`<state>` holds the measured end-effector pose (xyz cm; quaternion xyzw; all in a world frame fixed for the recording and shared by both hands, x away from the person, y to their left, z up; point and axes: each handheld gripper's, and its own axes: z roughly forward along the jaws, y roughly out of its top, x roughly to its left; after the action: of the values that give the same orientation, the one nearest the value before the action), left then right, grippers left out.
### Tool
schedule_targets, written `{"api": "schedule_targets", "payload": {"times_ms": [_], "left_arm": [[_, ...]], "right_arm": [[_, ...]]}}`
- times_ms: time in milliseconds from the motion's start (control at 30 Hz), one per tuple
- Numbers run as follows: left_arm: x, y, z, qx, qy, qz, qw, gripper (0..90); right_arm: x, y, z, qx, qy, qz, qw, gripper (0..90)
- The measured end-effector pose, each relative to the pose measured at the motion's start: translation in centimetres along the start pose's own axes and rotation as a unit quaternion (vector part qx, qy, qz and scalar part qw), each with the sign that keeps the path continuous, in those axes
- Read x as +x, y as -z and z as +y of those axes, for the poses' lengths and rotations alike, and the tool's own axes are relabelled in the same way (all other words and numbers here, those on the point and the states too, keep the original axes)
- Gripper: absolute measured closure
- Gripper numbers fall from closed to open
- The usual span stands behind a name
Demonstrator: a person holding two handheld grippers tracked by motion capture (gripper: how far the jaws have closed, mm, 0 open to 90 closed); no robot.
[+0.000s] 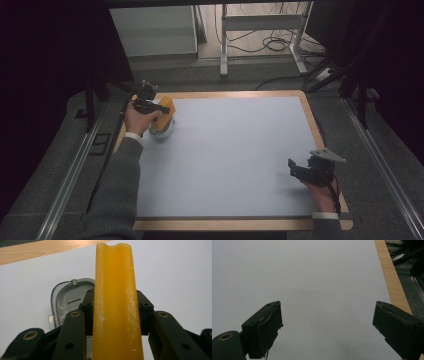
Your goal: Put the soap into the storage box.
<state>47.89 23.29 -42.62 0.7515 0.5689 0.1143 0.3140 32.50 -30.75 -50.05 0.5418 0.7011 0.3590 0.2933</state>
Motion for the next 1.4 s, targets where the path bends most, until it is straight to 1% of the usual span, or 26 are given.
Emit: {"api": "schedule_targets", "payload": {"times_ms": [67,133,167,233,267,333,433,467,500,633,700,733,767,800,833,900,1000,1033,1067,1100,1167,1200,1267,1300,1333,1400], "left_arm": [[0.2,-0.1,-0.1,-0.001,0.002,0.001,1.0,61.3],[0.7,-0.4,-0.3,-0.003,0.015,0.003,0.9999,61.3],[0.9,-0.5,-0.4,-0.002,0.015,0.004,0.9999,61.3],[1.2,-0.9,-0.6,-0.003,0.022,0.002,0.9997,61.3],[1.3,-1.1,-0.8,-0.004,0.03,0.002,0.9995,61.3],[1.6,-1.3,-0.9,-0.001,0.031,0.005,0.9995,61.3],[2.0,-1.6,-0.9,-0.005,0.041,0.009,0.9991,61.3],[2.0,-1.6,-0.9,-0.005,0.041,0.009,0.9991,61.3],[2.1,-1.7,-0.9,-0.009,0.047,0.012,0.9988,61.4],[2.2,-2.1,-0.9,-0.014,0.056,0.014,0.9982,61.3],[2.3,-2.2,-0.9,-0.014,0.059,0.016,0.998,61.3],[2.4,-2.3,-0.9,-0.01,0.056,0.019,0.9982,61.3],[2.3,-2.5,-0.9,-0.014,0.061,0.02,0.9978,61.3],[2.4,-2.5,-0.9,-0.01,0.058,0.022,0.998,61.4],[2.4,-2.7,-0.9,-0.015,0.063,0.022,0.9976,61.3],[2.4,-3.1,-1.0,-0.008,0.061,0.021,0.9979,61.3],[2.4,-3.7,-1.1,-0.006,0.067,0.023,0.9975,61.3],[2.5,-3.9,-1.2,-0.003,0.064,0.022,0.9977,61.3],[2.6,-4.1,-1.3,-0.005,0.068,0.02,0.9975,61.3],[2.6,-4.2,-1.4,-0.002,0.065,0.02,0.9976,61.3],[2.4,-4.3,-1.4,-0.004,0.063,0.026,0.9977,61.2],[2.5,-4.2,-1.4,0.0,0.057,0.027,0.998,61.0],[2.6,-3.9,-1.4,-0.013,0.063,0.025,0.9976,58.8],[2.6,-3.8,-1.4,-0.015,0.063,0.027,0.9975,55.1],[2.7,-3.6,-1.4,-0.016,0.06,0.027,0.9977,51.5],[2.7,-3.2,-1.4,-0.018,0.055,0.037,0.9976,46.5]], "right_arm": [[0.0,0.0,0.0,-0.001,0.0,-0.001,1.0,8.9],[0.0,0.1,0.0,-0.003,0.0,-0.002,1.0,8.9],[0.0,0.1,0.0,-0.003,0.001,-0.003,1.0,8.9],[0.0,0.1,0.0,-0.004,0.0,-0.004,1.0,8.9],[0.0,0.1,0.0,-0.005,0.0,-0.005,1.0,8.9],[0.0,0.1,0.1,-0.005,-0.001,-0.005,1.0,8.9],[0.0,0.1,0.0,-0.004,0.0,-0.007,1.0,8.9],[0.0,0.1,0.0,-0.004,0.0,-0.007,1.0,8.9],[0.0,0.1,0.0,-0.004,0.0,-0.007,1.0,8.9],[0.0,0.0,0.0,-0.004,0.0,-0.007,1.0,8.9],[0.0,0.0,0.0,-0.003,0.0,-0.007,1.0,8.9],[0.0,0.0,0.0,-0.003,0.001,-0.007,1.0,8.9],[0.0,0.0,0.0,-0.003,0.001,-0.007,1.0,8.9],[0.0,0.0,0.0,-0.003,0.001,-0.007,1.0,8.9],[0.0,0.0,0.0,-0.003,0.0,-0.007,1.0,8.9],[-0.1,0.0,0.0,-0.002,0.0,-0.008,1.0,8.9],[0.0,0.0,0.0,-0.001,0.0,-0.007,1.0,8.9],[0.0,0.0,0.0,-0.001,0.0,-0.007,1.0,8.9],[0.0,0.0,0.0,-0.001,0.001,-0.007,1.0,8.9],[0.0,0.0,0.0,-0.001,0.0,-0.007,1.0,8.9],[-0.1,-0.1,-0.1,0.001,0.0,-0.007,1.0,8.9],[-0.1,-0.1,-0.1,0.002,-0.001,-0.005,1.0,8.9],[0.0,-0.1,-0.1,0.002,-0.001,-0.002,1.0,8.9],[0.0,-0.1,-0.1,0.002,-0.001,-0.002,1.0,8.9],[0.1,-0.1,-0.1,0.001,0.0,-0.001,1.0,8.9],[0.1,-0.1,-0.1,0.001,0.001,-0.001,1.0,8.8]]}}
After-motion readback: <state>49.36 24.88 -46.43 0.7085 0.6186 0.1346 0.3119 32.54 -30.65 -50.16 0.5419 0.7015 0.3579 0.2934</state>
